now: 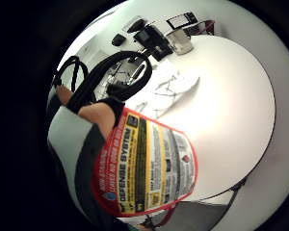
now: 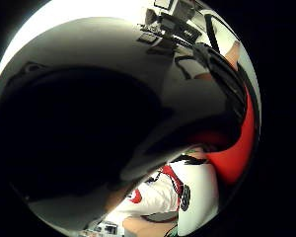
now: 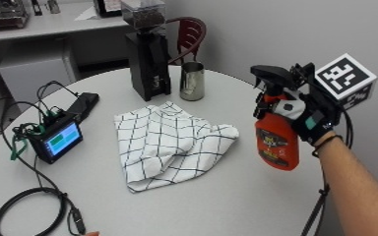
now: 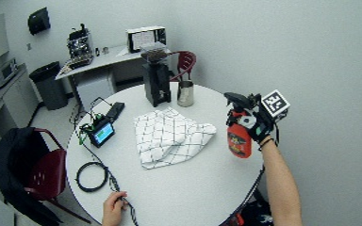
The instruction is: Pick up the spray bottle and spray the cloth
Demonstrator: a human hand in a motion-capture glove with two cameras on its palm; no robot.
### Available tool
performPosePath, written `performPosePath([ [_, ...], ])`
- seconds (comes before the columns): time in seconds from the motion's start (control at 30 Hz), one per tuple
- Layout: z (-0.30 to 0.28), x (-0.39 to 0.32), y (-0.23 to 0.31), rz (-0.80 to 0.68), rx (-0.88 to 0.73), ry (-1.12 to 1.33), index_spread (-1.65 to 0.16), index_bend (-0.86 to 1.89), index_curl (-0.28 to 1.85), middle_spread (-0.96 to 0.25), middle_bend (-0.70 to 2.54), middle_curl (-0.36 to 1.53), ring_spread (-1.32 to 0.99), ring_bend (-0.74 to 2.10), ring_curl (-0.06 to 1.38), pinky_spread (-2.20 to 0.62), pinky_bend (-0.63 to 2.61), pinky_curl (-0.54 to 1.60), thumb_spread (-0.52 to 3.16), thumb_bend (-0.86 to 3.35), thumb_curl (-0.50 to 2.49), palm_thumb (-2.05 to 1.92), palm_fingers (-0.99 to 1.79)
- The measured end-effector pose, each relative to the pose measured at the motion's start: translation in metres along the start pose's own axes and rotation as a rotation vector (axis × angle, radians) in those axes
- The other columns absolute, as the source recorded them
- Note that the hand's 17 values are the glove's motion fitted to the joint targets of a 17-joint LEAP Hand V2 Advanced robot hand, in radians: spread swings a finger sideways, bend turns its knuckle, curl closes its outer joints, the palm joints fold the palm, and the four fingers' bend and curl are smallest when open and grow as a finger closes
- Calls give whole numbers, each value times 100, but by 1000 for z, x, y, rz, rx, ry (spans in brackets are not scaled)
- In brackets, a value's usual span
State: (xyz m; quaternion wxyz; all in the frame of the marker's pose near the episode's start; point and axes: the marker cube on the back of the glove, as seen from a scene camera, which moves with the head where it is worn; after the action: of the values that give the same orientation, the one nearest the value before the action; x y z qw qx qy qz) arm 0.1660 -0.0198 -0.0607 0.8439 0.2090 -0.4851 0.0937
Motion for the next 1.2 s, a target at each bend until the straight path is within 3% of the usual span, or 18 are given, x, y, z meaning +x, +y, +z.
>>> performPosePath([
  [0.2, 12, -29, -17, 72, -103, 106, -22, 16, 42, -12, 52, 48, -12, 56, 42, 19, 17, 25, 61, -3, 62, 95, 118],
  [0.37, 46, 8, -15, 179, -198, 199, -21, 15, 42, -12, 53, 48, -12, 57, 42, 19, 17, 26, 61, -3, 63, 94, 119],
  [0.53, 59, 29, -12, 214, -199, 155, -20, 16, 42, -12, 54, 48, -12, 58, 42, 19, 17, 26, 60, -3, 65, 94, 119],
  [0.77, 42, -15, -26, 222, -172, 186, -20, 16, 43, -11, 55, 49, -12, 59, 43, 18, 17, 27, 59, -3, 66, 94, 120],
  [1.03, 87, 47, -6, 349, -257, 183, -20, 16, 44, -11, 55, 49, -12, 60, 43, 17, 18, 28, 57, -3, 68, 93, 121],
  [1.2, 59, 21, -10, 323, -200, 187, -19, 16, 44, -11, 55, 49, -12, 60, 43, 17, 18, 29, 57, -3, 69, 93, 121],
])
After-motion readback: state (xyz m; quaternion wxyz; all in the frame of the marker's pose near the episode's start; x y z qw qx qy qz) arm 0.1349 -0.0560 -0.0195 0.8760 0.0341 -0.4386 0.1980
